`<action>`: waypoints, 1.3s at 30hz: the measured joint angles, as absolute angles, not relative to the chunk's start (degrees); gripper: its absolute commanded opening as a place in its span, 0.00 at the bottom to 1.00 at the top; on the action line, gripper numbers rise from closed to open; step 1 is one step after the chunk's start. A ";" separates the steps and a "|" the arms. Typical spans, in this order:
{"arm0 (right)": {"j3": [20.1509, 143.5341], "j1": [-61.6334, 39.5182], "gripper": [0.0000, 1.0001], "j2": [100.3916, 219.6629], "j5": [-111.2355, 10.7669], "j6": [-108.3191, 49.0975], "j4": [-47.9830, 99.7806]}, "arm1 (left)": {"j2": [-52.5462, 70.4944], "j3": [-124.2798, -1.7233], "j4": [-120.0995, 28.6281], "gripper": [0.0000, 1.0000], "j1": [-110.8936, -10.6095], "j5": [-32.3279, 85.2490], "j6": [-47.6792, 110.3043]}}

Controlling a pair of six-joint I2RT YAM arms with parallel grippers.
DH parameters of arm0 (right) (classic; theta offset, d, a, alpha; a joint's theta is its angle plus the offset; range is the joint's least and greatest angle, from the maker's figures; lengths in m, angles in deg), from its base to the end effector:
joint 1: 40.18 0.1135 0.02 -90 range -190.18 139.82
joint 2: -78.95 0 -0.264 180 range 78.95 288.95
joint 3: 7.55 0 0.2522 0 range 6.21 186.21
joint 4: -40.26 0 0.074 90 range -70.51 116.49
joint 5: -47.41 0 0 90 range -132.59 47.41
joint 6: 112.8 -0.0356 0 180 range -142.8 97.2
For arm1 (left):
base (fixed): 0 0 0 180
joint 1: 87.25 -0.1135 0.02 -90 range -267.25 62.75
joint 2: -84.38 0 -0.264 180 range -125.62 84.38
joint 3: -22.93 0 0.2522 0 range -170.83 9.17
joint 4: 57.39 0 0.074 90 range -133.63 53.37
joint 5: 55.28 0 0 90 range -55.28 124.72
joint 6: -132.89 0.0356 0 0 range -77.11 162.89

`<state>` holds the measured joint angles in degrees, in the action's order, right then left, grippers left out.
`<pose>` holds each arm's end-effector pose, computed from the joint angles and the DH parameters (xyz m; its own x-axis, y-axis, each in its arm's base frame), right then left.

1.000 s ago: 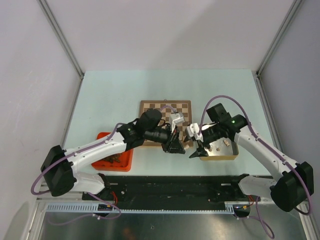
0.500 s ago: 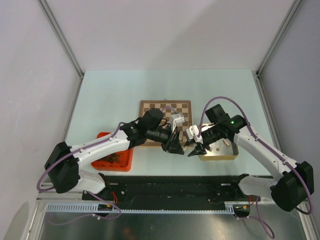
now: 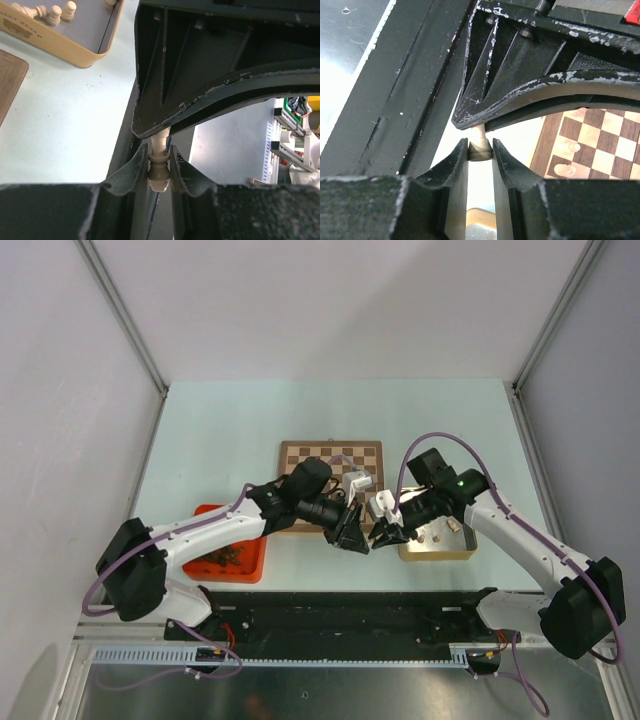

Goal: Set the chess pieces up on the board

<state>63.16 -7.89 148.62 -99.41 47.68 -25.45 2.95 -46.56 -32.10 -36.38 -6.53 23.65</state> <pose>0.1704 0.1429 0.2811 0.3055 -0.4171 -0.8560 -0.9190 -0.3644 -0.1505 0.1759 -0.2534 0.2614 -0.6618 0.4210 -0.6203 0.7376 0.2181 -0.6390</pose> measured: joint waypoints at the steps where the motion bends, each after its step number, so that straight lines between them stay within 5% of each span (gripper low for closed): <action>1: 63.16 -7.89 0.12 148.68 -99.39 47.55 -25.45 | 2.97 -46.56 -32.08 0.17 -36.40 -6.45 23.47; 5: 63.13 -7.89 0.10 148.70 -99.45 46.57 -25.01 | 3.41 -46.56 -31.84 0.46 -36.58 -5.92 22.99; 6: 63.16 -8.11 0.09 148.70 -99.69 45.80 -25.01 | 3.83 -46.56 -31.88 0.62 -36.86 -5.33 22.75; 9: 63.16 -9.64 0.09 148.64 -100.87 42.98 -24.73 | 7.08 -46.01 -31.97 0.88 -38.72 -2.90 21.44; 12: 63.16 -12.11 0.09 148.35 -101.99 39.99 -23.81 | 12.61 -44.48 -32.41 1.00 -40.95 -0.26 20.19; 20: 63.16 -16.48 0.09 147.70 -108.20 27.53 -17.06 | 29.05 -34.67 -45.15 1.00 -45.49 4.96 11.12; 28: 63.24 -18.54 0.09 149.18 -116.39 4.47 -0.60 | 30.58 -28.70 -58.92 0.99 -46.70 8.40 2.34; 39: 63.24 -18.47 0.10 152.53 -118.49 -26.35 24.10 | 30.34 -28.70 -70.53 0.81 -46.74 9.77 -0.33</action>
<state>63.24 -18.47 152.53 -118.49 -26.35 24.10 30.34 -28.70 -70.53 -46.74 9.77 -0.33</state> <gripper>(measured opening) 0.254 0.859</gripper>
